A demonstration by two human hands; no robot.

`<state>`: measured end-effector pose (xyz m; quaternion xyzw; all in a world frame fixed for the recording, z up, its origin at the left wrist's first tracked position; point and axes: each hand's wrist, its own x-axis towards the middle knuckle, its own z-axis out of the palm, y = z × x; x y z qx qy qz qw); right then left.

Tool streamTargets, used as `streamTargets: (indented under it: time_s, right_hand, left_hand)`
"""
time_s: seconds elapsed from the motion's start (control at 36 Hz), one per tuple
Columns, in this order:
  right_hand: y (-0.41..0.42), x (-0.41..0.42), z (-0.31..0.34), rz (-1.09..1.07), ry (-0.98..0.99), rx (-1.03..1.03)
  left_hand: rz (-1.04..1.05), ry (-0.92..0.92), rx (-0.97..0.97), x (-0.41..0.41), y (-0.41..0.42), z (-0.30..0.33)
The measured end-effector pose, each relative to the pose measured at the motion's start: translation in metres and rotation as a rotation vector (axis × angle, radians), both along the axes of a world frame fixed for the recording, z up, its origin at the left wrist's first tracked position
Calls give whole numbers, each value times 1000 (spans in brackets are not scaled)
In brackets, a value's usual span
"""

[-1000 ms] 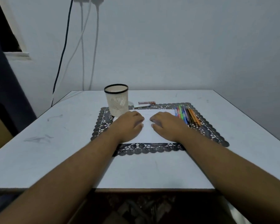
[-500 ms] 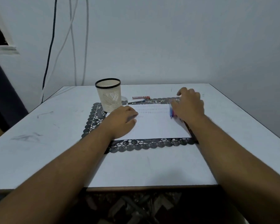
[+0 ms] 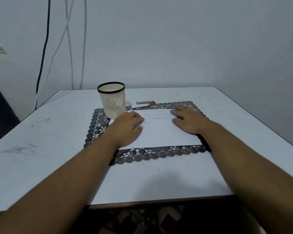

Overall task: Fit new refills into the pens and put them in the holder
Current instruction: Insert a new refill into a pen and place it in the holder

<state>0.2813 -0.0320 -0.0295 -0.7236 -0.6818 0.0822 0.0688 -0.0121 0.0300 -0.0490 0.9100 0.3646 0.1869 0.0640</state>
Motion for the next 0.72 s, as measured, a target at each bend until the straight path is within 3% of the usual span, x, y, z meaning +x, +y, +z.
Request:
streamTargets:
  time_s: [0.28,0.39,0.47,0.53,0.61,0.72]
  right_hand:
    - [-2,26,11,191,-13,-143]
    - [5,26,31,200,170,48]
    - [8,17,45,89,251,296]
    - [9,13,47,3,264,327]
    - [6,6,42,-85,168,228]
    - [-2,-5,27,-62,30,186]
  left_hand:
    - [-7,46,4,-1,-4,0]
    - [10,74,0,1,-4,4]
    - [1,99,2,2,-2,9]
    - [-19,186,11,4,1,19]
    - [-21,245,26,9,4,29]
    - [25,129,131,15,3,12]
